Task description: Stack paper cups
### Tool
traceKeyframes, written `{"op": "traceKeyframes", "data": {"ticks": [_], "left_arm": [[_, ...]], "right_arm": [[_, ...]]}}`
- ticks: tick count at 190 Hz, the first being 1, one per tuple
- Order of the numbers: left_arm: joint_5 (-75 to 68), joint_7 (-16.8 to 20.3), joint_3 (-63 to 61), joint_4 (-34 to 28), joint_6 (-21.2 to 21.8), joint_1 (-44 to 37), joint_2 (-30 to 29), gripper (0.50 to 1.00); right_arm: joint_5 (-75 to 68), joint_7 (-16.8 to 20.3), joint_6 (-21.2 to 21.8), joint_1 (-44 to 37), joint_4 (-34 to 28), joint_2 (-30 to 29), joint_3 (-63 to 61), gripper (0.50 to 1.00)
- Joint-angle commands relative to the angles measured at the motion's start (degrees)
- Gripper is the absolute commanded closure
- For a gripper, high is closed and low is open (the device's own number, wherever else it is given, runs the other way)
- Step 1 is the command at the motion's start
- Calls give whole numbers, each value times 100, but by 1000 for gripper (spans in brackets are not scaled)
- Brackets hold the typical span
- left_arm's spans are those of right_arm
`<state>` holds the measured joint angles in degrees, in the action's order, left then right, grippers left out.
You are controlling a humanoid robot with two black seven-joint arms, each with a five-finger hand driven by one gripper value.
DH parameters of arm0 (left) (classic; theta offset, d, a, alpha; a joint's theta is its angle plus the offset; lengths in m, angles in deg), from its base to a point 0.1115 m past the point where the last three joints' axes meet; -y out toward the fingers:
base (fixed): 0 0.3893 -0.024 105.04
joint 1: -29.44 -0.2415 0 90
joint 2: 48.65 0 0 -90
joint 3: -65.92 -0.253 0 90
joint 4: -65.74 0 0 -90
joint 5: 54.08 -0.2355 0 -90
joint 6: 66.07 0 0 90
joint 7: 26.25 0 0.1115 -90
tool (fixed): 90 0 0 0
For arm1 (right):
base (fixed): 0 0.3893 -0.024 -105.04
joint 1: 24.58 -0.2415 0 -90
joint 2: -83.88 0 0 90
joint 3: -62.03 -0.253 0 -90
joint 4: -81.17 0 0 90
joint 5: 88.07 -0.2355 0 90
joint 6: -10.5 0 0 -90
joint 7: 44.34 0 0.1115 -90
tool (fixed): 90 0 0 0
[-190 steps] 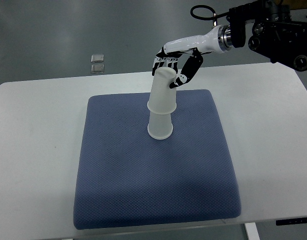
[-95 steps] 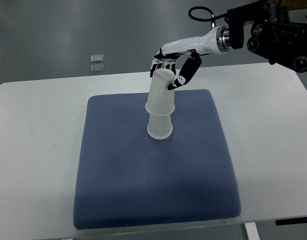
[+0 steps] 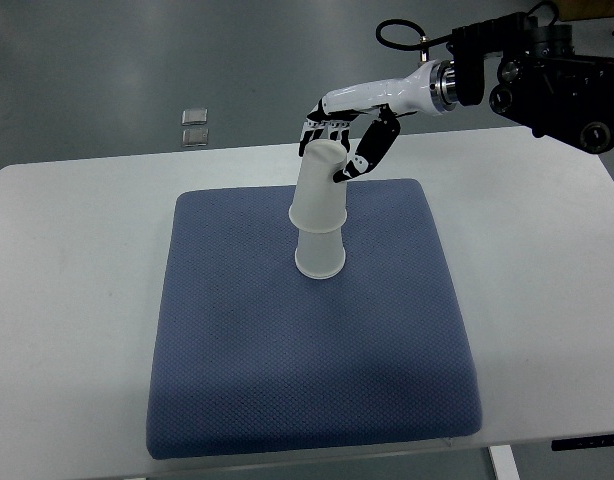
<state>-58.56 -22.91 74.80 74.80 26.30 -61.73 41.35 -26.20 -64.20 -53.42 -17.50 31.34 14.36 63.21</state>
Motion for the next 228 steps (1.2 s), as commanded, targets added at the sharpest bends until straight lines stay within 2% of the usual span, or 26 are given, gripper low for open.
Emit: {"op": "traceKeyframes", "data": {"ticks": [1, 9, 13, 28, 53, 77, 176, 201, 228], "left_arm": [[0, 0, 0, 0, 0, -6, 0, 500], [0, 0, 0, 0, 0, 3, 0, 500], [0, 0, 0, 0, 0, 3, 0, 500], [0, 0, 0, 0, 0, -6, 0, 500], [0, 0, 0, 0, 0, 3, 0, 500], [0, 0, 0, 0, 0, 3, 0, 500], [0, 0, 0, 0, 0, 3, 0, 500], [0, 0, 0, 0, 0, 3, 0, 500], [0, 0, 0, 0, 0, 3, 0, 500]], "right_arm": [[18, 0, -15, 4, 0, 0, 14, 895], [18, -9, 2, 13, 0, 0, 14, 834], [18, -9, 11, 13, 0, 0, 14, 824], [27, -9, 46, 21, 0, 8, 32, 734], [36, -9, 213, 30, 0, 26, 32, 648], [27, -9, 310, 21, 0, 79, 32, 605], [-105, -9, 257, 74, 88, 254, -364, 595], [-650, 18, 266, 549, 528, 316, -865, 593], [-1712, 299, 117, 1181, 1239, 351, -1471, 595]]}}
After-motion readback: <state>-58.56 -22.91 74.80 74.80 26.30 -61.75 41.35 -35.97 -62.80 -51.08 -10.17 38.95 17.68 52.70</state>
